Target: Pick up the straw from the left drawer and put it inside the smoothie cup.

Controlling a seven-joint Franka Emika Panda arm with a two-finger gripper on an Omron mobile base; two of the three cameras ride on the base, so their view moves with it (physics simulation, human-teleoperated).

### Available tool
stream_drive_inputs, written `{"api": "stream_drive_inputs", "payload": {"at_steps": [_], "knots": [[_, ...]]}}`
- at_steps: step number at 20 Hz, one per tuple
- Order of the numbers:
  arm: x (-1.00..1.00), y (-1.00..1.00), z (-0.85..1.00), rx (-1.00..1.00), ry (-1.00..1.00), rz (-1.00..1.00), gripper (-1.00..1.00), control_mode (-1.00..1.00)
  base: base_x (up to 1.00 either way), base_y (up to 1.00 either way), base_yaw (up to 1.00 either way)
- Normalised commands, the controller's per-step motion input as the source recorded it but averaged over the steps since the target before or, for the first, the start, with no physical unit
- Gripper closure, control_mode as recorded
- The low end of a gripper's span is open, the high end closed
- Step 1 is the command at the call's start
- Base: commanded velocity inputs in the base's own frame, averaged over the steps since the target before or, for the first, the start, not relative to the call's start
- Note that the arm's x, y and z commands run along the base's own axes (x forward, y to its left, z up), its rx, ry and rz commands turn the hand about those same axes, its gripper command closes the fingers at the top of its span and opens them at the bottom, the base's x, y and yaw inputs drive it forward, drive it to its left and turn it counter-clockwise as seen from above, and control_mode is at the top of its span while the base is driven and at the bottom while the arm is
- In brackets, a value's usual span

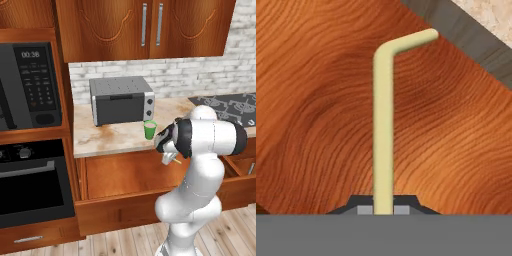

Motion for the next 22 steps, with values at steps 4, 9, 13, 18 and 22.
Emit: {"api": "stream_drive_inputs", "payload": {"at_steps": [4,9,13,18,22], "knots": [[-0.01,0.0,1.0,0.12,-0.13,0.13,1.0,-1.0,0.0,0.0,0.0],[0.0,0.0,1.0,0.25,-0.11,0.15,1.0,-1.0,0.0,0.0,0.0],[0.0,0.0,1.0,0.31,-0.12,0.14,1.0,-1.0,0.0,0.0,0.0],[0.0,0.0,0.9,0.34,-0.16,0.05,1.0,-1.0,0.0,0.0,0.0],[0.05,0.0,0.55,0.33,-0.12,0.0,1.0,-1.0,0.0,0.0,0.0]]}}
